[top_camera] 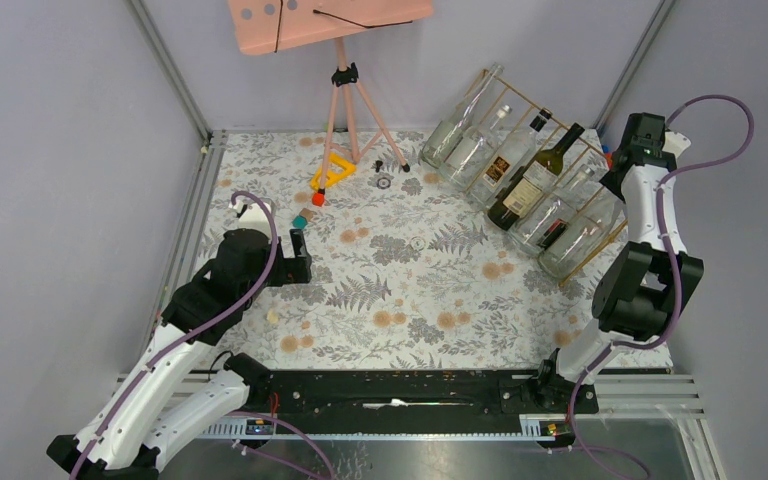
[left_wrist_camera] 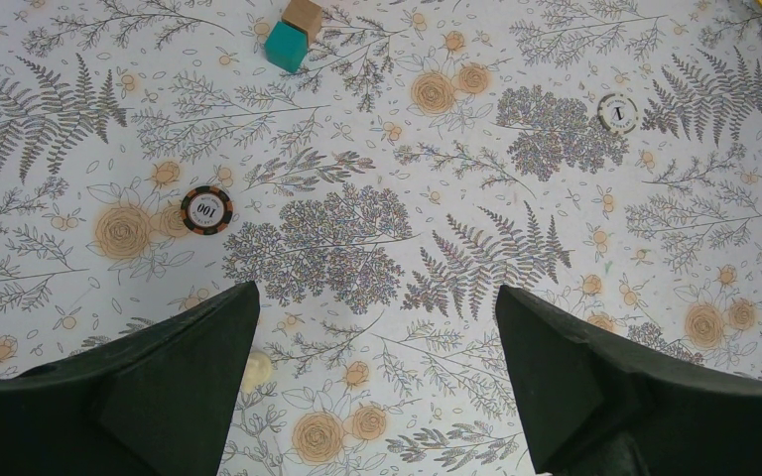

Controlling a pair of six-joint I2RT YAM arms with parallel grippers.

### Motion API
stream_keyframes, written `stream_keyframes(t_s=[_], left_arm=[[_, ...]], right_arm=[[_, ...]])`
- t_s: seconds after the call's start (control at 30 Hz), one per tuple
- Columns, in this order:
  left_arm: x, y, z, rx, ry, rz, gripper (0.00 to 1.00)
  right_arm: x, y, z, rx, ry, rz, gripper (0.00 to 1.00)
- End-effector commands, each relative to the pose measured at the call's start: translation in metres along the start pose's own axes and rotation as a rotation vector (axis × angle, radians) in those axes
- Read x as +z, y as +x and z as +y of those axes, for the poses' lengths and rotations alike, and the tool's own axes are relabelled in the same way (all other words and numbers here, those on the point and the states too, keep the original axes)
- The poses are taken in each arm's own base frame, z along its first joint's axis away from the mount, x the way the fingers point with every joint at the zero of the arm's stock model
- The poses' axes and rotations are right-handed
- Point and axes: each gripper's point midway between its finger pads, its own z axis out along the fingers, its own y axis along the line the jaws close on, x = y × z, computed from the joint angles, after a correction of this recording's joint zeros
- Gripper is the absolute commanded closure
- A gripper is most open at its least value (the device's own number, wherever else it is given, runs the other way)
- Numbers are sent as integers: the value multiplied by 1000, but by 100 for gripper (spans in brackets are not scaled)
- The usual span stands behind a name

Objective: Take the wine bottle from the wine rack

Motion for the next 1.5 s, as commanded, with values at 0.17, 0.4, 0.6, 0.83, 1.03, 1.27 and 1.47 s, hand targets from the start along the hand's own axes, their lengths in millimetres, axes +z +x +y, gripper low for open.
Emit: stream_keyframes(t_s=[0.17, 0.4, 0.6, 0.83, 1.03, 1.27, 1.47], left_arm=[[3, -9, -3, 1, 10, -38, 1], [3, -9, -3, 1, 8, -39, 1], [3, -10, -3, 0, 11, -41, 1], [3, -10, -3, 1, 6, -41, 1], [3, -10, -3, 2, 10, -41, 1], [4, -9, -4, 3, 14, -35, 1], [4, -9, -5, 3, 16, -34, 1]], right_arm=[[15, -10, 23, 43, -66, -25, 56], [5, -15, 28, 60, -119, -50, 80], [-14, -23, 28, 72, -163, -90, 98], [-31, -26, 25, 103, -214, -145, 100], [-45, -27, 21, 128, -249, -197, 100], [-58, -31, 17, 141, -276, -251, 100], [-66, -31, 15, 148, -303, -282, 100]])
